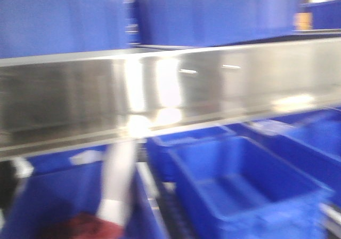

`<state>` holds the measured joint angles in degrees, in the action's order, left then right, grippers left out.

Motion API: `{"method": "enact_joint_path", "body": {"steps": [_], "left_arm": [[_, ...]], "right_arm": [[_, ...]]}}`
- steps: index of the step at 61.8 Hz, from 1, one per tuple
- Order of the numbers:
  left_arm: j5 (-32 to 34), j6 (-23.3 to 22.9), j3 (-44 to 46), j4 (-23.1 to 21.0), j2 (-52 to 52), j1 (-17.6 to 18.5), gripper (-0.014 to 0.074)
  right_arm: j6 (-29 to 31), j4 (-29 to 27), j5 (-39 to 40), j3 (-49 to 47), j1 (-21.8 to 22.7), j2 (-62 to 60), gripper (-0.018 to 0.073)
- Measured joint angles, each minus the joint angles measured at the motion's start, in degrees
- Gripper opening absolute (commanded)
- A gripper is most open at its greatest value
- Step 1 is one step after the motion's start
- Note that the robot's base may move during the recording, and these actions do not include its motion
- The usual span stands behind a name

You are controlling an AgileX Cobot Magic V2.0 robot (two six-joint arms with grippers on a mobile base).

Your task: Grab orange capacitor from left shelf to right conveyor

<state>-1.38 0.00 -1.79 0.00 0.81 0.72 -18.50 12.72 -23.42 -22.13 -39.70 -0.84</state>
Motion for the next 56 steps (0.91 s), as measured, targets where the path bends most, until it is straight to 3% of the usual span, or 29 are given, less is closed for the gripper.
{"method": "enact_joint_path", "body": {"steps": [56], "left_arm": [[0.00,0.00,0.00,0.00,0.00,0.00,-0.0105]], "right_arm": [[0.00,0.00,-0.05,0.00,0.00,0.00,0.0054]]}}
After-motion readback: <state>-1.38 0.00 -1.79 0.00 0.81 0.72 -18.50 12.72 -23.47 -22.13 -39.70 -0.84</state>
